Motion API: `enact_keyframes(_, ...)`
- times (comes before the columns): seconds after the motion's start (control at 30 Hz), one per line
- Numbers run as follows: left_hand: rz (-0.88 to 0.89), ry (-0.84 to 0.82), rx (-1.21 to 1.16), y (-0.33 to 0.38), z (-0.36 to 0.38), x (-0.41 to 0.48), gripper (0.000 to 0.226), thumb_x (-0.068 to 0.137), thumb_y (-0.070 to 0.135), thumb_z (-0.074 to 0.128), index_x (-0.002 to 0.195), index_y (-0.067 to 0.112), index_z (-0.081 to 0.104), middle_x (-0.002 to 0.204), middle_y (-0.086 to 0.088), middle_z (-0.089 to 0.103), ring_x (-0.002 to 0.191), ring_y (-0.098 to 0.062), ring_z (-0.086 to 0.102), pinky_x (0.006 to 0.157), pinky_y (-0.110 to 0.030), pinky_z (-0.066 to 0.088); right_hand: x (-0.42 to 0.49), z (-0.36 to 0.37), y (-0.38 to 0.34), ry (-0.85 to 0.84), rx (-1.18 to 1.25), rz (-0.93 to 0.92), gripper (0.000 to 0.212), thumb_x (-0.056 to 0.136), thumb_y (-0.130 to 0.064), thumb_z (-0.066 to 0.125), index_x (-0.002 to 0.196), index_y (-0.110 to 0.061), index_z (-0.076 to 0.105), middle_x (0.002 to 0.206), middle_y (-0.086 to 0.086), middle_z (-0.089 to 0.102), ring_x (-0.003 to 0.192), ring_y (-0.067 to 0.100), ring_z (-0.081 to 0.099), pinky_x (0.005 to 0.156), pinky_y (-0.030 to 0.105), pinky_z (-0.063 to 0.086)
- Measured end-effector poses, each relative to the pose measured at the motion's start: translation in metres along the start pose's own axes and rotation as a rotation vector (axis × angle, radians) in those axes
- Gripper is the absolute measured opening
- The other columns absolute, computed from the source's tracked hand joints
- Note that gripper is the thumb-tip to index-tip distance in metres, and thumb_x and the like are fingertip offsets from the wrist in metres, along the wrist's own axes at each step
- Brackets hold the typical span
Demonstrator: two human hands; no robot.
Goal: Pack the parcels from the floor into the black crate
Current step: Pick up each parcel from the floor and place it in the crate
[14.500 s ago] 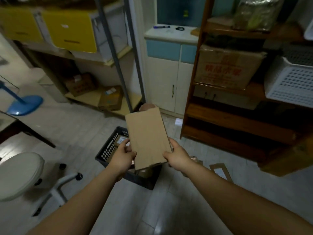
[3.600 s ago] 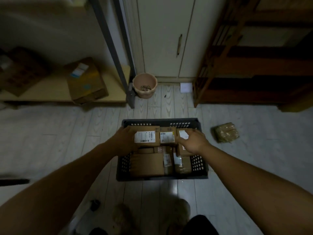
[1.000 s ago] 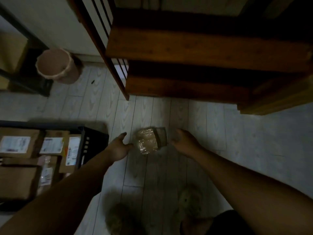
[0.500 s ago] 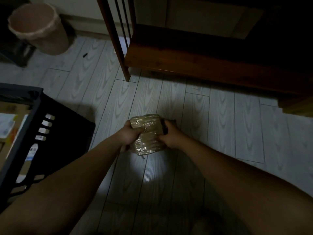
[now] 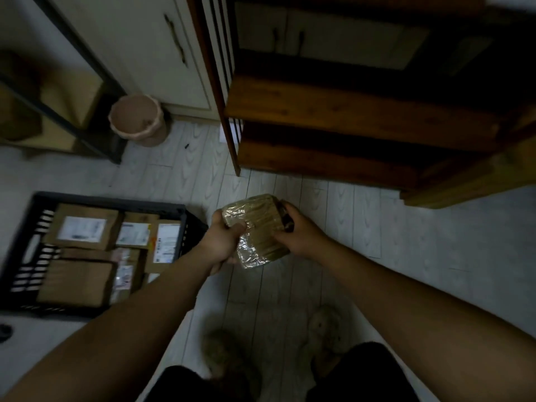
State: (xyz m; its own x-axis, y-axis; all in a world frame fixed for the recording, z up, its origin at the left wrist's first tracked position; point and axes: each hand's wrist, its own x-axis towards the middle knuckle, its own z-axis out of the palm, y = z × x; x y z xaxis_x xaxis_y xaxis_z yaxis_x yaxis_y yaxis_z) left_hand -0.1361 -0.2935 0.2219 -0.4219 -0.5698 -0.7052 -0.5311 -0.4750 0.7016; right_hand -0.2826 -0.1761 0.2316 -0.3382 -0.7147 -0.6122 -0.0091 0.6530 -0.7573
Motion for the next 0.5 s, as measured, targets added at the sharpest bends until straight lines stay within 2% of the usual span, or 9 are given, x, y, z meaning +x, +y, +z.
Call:
enact_keyframes(0.1, 0.052, 0.019, -0.007, 0.054, -0.025, -0.071, 0.031, 0.092, 0.021, 0.057, 0.112, 0.029, 0.035, 0.100, -0.003, 0.058, 0.080, -0.021, 0.064, 0.045, -0.031, 0.052, -0.068, 0.005, -0.070, 0.092, -0.048, -0.076, 0.064, 0.092, -0.022, 0.058, 0.146, -0.035, 0.027, 0.139, 0.001, 0.048, 0.123, 0.021, 0.048, 0.084, 0.023, 0.042)
enact_keyframes(0.17, 0.076, 0.019, 0.063, 0.086, -0.043, -0.115, 0.034, 0.089, 0.023, 0.061, 0.108, 0.024, 0.032, 0.101, -0.006, 0.056, 0.082, -0.024, 0.064, 0.045, -0.031, 0.053, -0.106, 0.010, -0.112, 0.143, -0.071, -0.137, 0.057, 0.096, -0.021, 0.052, 0.146, -0.036, 0.029, 0.139, 0.002, 0.048, 0.122, 0.019, 0.049, 0.085, 0.023, 0.042)
enact_keyframes(0.27, 0.056, -0.042, 0.058, 0.123, -0.072, -0.167, 0.039, 0.083, 0.020, 0.069, 0.103, 0.019, 0.035, 0.103, -0.009, 0.055, 0.081, -0.028, 0.067, 0.056, -0.042, 0.058, -0.153, 0.013, -0.163, 0.179, -0.104, -0.187, 0.054, 0.098, -0.020, 0.048, 0.145, -0.039, 0.030, 0.142, 0.001, 0.046, 0.118, 0.011, 0.045, 0.088, 0.023, 0.039)
enact_keyframes(0.33, 0.039, -0.103, 0.030, 0.144, -0.090, -0.195, 0.045, 0.080, 0.017, 0.071, 0.108, 0.021, 0.036, 0.108, -0.009, 0.056, 0.082, -0.028, 0.068, 0.061, -0.042, 0.058, -0.178, 0.012, -0.189, 0.219, -0.176, -0.266, 0.056, 0.096, -0.020, 0.052, 0.145, -0.037, 0.031, 0.143, 0.002, 0.041, 0.120, 0.010, 0.041, 0.087, 0.023, 0.036)
enact_keyframes(0.4, 0.044, -0.171, -0.020, 0.160, -0.101, -0.220, 0.054, 0.080, 0.013, 0.070, 0.119, 0.029, 0.036, 0.113, -0.009, 0.057, 0.088, -0.031, 0.068, 0.064, -0.042, 0.058, -0.201, 0.014, -0.211, 0.271, -0.263, -0.337, 0.069, 0.089, -0.028, 0.062, 0.147, -0.034, 0.026, 0.146, 0.004, 0.032, 0.129, 0.020, 0.036, 0.090, 0.025, 0.036)
enact_keyframes(0.5, 0.112, -0.221, -0.115, 0.173, -0.101, -0.260, 0.041, 0.087, 0.012, 0.061, 0.126, 0.011, 0.047, 0.103, -0.012, 0.069, 0.082, -0.025, 0.071, 0.056, -0.033, 0.057, -0.235, 0.024, -0.236, 0.257, -0.490, -0.395, 0.112, 0.066, -0.056, 0.075, 0.148, -0.042, 0.001, 0.153, -0.006, 0.006, 0.140, 0.022, 0.010, 0.104, 0.039, 0.030)
